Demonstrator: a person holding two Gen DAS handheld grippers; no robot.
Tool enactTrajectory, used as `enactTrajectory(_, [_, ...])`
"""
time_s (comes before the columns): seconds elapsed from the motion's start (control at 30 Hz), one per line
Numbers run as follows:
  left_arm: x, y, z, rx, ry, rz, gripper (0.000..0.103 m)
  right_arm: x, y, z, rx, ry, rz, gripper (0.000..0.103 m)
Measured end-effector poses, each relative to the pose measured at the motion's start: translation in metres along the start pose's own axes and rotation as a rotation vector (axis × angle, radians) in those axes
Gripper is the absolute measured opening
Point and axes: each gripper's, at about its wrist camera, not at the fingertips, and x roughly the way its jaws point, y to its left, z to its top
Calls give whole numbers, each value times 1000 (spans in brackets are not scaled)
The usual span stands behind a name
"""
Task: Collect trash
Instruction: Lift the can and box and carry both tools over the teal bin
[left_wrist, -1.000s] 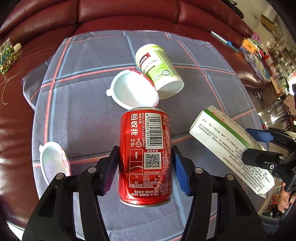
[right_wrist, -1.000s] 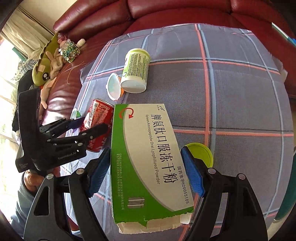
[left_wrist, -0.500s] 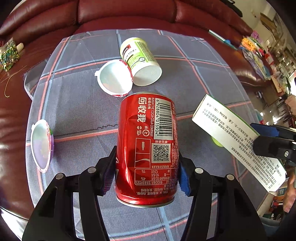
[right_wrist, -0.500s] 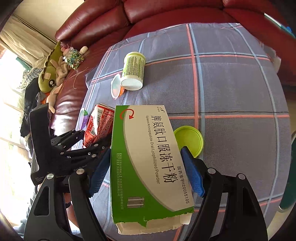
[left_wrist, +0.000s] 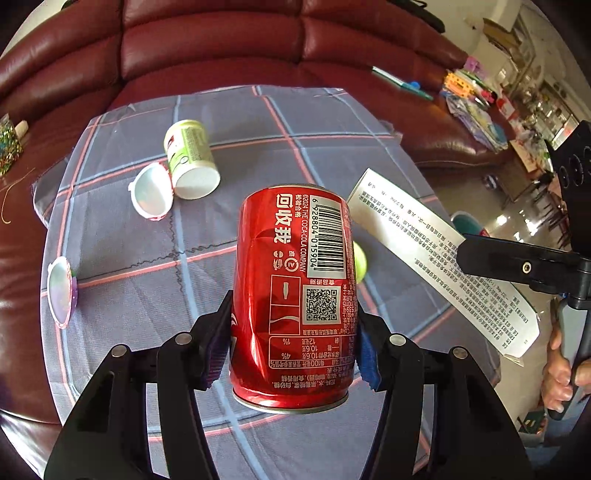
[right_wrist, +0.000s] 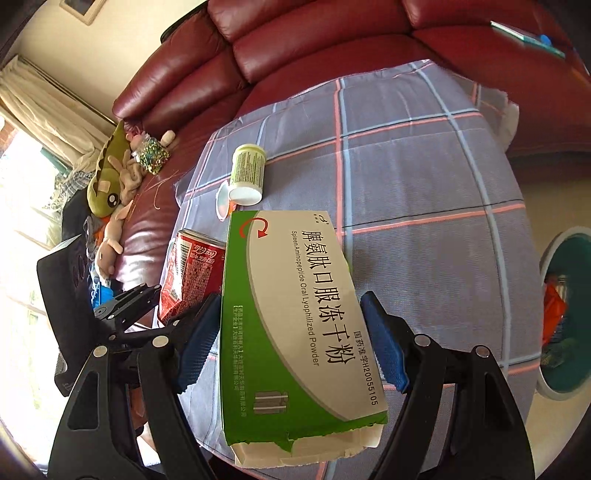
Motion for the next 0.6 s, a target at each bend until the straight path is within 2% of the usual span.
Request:
enactTrajectory(0.2, [5,-54,12,71,-9,-54,58,-45,-50,-5,85,-83,-18,72])
enactTrajectory(0.6, [43,-176,29,248,41,-139,58,-140,-173,-38,285,-238,-109,72])
